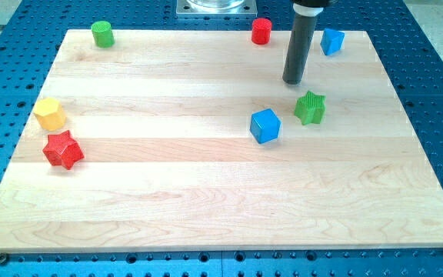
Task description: Move the arm right beside the green star
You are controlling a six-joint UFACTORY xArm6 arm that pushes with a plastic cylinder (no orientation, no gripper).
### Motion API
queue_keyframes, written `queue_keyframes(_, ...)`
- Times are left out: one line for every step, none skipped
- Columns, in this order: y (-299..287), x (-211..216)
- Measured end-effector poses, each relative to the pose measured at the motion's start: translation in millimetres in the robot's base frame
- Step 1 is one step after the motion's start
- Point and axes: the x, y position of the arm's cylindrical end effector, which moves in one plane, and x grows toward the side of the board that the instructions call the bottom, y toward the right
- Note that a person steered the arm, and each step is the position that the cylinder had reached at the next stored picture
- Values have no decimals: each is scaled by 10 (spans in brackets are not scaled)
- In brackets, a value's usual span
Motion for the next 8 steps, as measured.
queue_keyframes(0,-2)
queue_keyframes(-27,6)
queue_keyframes(-524,409)
queue_keyframes(-527,744)
queue_keyframes(-199,549)
queue_keyframes(290,338)
queue_keyframes(622,1022)
queue_keyframes(391,1869)
